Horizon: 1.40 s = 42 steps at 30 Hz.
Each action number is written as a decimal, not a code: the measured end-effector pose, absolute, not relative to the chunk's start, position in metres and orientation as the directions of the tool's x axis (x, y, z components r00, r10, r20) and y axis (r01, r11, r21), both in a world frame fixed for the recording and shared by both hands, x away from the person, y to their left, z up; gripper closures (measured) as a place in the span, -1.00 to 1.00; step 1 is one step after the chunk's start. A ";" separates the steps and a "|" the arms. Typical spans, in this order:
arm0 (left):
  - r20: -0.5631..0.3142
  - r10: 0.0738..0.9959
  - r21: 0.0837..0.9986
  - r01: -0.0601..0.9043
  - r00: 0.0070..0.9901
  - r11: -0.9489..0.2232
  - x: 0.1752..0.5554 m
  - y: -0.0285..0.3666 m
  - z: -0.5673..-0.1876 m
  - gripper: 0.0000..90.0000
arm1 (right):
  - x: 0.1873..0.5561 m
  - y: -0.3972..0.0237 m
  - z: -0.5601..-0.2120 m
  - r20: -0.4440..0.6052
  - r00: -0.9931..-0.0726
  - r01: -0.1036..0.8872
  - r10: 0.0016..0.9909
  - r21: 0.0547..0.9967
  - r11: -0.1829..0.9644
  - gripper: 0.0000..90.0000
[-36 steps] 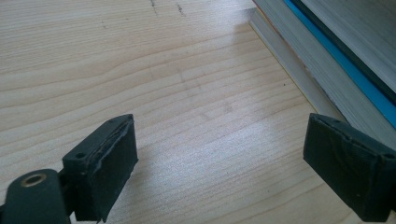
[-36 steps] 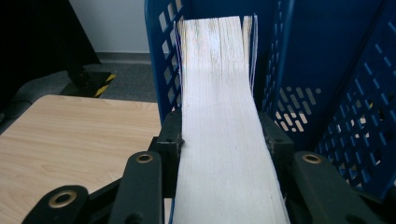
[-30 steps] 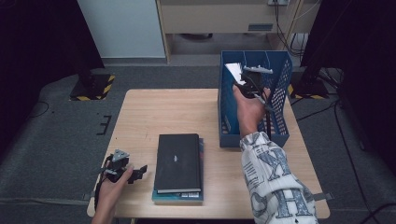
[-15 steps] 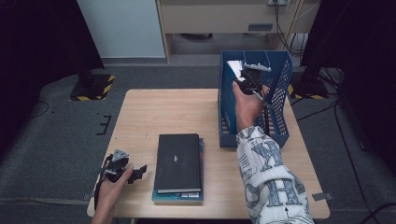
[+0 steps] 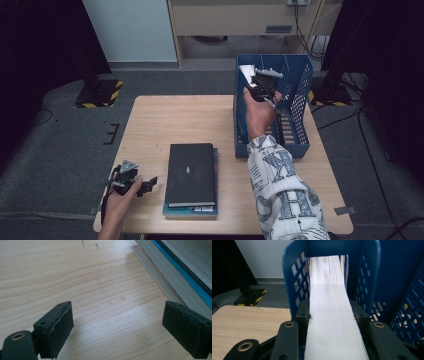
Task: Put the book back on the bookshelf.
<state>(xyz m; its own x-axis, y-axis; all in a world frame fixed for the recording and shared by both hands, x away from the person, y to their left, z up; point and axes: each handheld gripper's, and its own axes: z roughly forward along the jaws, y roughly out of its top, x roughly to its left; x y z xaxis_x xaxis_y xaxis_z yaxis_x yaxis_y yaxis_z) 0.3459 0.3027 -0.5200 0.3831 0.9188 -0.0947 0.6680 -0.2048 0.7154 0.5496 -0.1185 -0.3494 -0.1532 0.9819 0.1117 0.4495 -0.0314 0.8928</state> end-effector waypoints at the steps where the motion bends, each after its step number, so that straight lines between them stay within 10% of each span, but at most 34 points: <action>1: -0.095 0.919 0.715 0.668 0.383 -0.205 0.346 0.303 -0.520 -0.79 | 0.550 -0.119 -0.349 0.112 -0.153 0.449 0.982 0.893 -0.031 0.34; 16: -0.093 0.918 0.714 0.668 0.387 -0.210 0.346 0.301 -0.520 -0.79 | 0.541 -0.116 -0.350 0.155 -0.205 0.447 0.966 0.893 -0.049 0.09; 30: -0.089 0.917 0.717 0.664 0.389 -0.212 0.346 0.300 -0.520 -0.80 | 0.519 -0.124 -0.346 0.122 -0.334 0.410 0.935 0.912 0.027 -0.74; 42: -0.084 0.918 0.718 0.662 0.387 -0.214 0.347 0.300 -0.520 -0.80 | 0.492 -0.146 -0.361 0.126 -0.373 0.411 0.919 0.911 0.042 -0.82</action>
<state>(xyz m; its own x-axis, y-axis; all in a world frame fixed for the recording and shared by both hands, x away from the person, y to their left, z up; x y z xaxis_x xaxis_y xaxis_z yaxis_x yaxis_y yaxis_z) 0.3466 0.3004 -0.5196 0.3875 0.9181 -0.0836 0.6620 -0.2139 0.7183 0.4916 -0.1459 -0.3609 -0.3735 0.9191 0.1259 0.4106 0.0421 0.9108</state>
